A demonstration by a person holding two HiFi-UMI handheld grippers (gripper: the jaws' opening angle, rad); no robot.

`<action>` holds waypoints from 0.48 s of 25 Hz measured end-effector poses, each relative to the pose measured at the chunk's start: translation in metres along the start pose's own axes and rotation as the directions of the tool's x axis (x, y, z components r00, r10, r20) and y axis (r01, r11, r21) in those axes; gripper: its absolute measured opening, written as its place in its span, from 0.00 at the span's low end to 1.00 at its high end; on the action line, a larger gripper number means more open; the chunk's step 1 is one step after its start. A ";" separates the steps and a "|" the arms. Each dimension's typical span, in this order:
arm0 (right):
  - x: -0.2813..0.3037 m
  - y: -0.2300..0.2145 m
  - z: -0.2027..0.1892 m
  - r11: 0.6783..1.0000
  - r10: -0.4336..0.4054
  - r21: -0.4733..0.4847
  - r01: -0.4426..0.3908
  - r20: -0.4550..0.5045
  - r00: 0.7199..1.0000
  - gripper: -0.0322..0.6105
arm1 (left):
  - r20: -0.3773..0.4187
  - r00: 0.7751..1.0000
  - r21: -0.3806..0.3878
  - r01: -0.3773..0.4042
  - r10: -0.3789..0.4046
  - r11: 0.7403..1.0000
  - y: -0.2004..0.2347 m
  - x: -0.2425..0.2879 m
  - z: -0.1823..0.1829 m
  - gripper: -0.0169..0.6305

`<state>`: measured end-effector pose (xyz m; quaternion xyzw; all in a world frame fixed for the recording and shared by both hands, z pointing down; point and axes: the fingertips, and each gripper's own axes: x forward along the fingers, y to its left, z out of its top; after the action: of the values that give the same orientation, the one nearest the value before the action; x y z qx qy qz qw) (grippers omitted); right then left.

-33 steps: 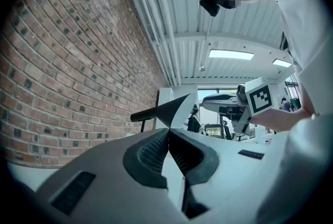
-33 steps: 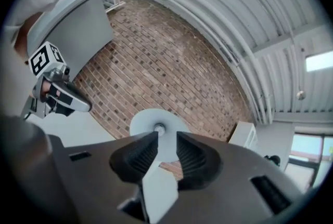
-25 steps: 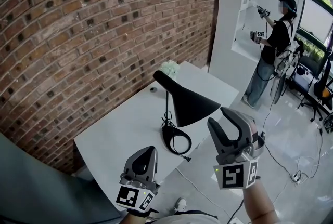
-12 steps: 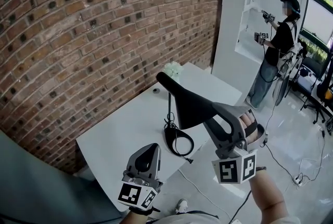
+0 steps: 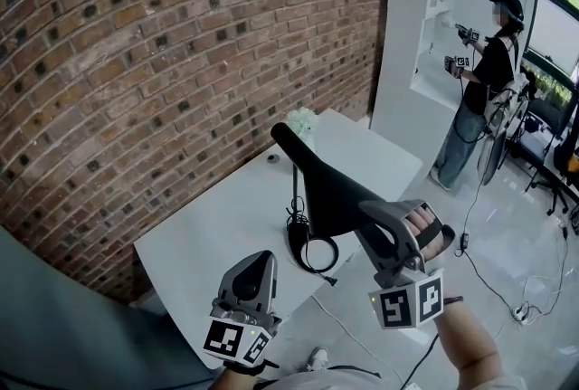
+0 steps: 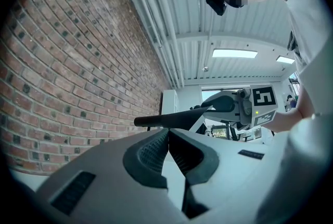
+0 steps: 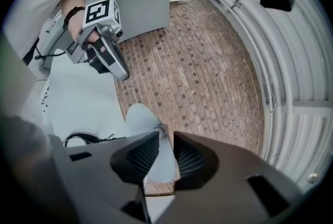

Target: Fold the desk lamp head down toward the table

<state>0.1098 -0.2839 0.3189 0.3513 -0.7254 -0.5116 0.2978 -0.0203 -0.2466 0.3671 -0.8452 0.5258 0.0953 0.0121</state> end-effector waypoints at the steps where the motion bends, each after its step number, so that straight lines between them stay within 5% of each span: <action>1: -0.001 0.002 -0.001 1.000 0.009 -0.002 -0.009 -0.002 1.000 0.20 | -0.001 1.000 0.001 -0.001 0.001 1.000 0.000 0.000 0.000 0.04; 12: -0.007 0.064 -0.015 0.977 0.213 0.013 -0.213 -0.049 0.976 0.20 | -0.029 0.999 -0.004 -0.015 0.015 1.000 0.004 -0.002 -0.009 0.04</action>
<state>0.1121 -0.2716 0.3840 0.2856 -0.7530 -0.4650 0.3677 -0.0236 -0.2479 0.3767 -0.8425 0.5322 0.0840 0.0020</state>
